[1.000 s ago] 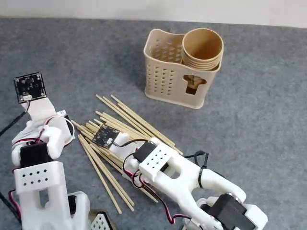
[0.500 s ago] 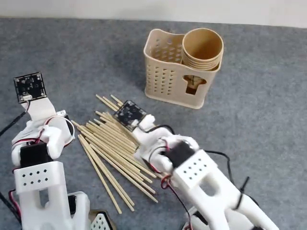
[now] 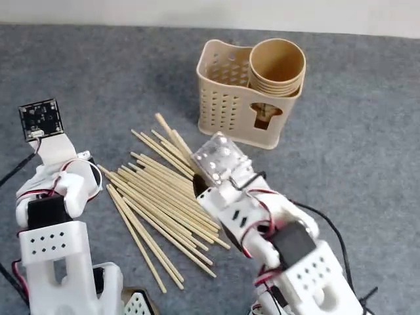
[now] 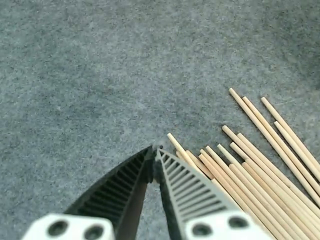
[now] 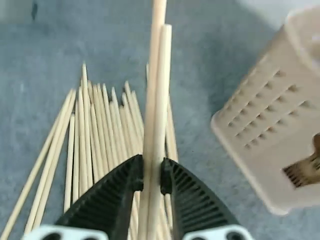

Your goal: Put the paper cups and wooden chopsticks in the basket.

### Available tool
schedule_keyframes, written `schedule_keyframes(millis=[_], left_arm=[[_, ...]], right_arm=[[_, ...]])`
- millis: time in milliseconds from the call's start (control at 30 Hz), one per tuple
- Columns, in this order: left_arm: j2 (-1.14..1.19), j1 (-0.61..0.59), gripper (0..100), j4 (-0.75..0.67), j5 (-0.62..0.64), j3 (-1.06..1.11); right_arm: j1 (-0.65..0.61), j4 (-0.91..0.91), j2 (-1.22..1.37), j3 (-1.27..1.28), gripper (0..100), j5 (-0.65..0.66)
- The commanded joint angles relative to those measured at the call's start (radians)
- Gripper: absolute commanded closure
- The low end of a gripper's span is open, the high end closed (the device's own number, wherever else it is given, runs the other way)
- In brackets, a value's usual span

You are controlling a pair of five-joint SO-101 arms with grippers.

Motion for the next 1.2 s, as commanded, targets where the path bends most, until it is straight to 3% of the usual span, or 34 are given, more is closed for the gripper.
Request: schedule_keyframes(millis=[0, 733, 967, 1167], left_arm=[[-0.021, -0.008, 97, -0.021, 0.012, 0.007], [-0.021, -0.008, 97, -0.038, 0.011, 0.019], [-0.021, -0.008, 97, -0.038, 0.011, 0.019], [-0.021, -0.008, 97, -0.038, 0.009, 0.019]], right_arm=[[0.013, -0.093, -0.097, -0.007, 99.4, 0.006], [0.015, -0.834, -0.105, -0.012, 99.4, 0.014], [0.182, -1.035, 0.081, -0.019, 99.4, 0.008], [0.248, -1.299, 0.266, -0.019, 99.4, 0.006]])
